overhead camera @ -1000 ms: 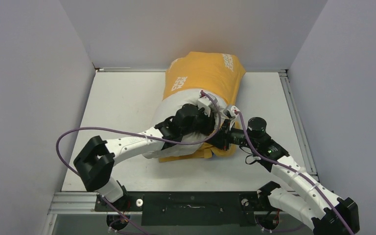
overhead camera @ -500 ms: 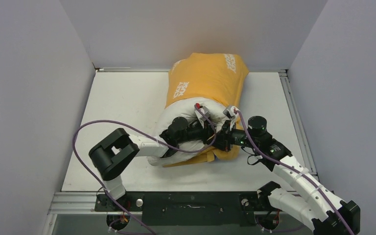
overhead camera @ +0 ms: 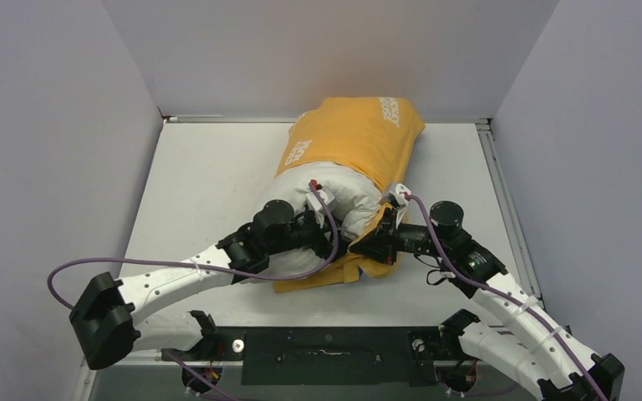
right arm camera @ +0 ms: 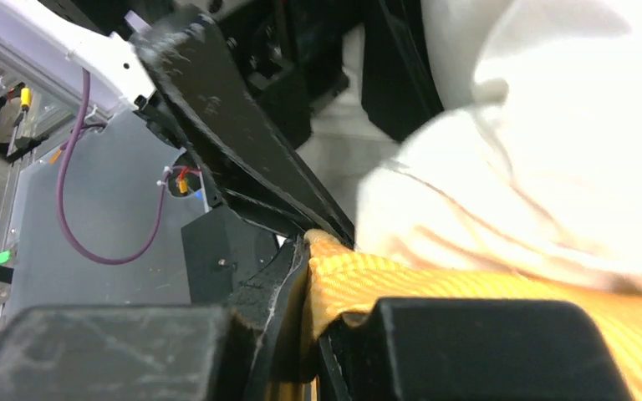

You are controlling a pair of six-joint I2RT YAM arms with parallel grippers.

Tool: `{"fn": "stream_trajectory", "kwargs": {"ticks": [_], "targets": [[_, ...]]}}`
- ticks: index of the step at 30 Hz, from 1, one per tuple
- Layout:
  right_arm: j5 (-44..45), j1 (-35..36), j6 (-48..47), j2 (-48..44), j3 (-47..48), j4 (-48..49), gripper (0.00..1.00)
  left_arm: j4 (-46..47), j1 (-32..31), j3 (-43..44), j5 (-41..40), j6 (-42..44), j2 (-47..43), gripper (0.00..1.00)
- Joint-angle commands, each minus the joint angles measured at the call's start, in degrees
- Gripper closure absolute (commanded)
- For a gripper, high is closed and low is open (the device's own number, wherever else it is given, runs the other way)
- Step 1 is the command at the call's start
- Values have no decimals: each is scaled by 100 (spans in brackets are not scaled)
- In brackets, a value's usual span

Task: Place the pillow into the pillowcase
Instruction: Stuff the pillow into the pillowcase.

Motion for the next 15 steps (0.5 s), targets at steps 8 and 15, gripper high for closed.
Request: {"fn": "stream_trajectory", "kwargs": {"ticks": [8,15], "targets": [[978,-263,60,336,7,1656,95,-3315,-272,878,-842,196,-1808,5],[912,-272,257,287,-173,1803,95,-3340,-265,2107,-992,-3,-1246,16]]}}
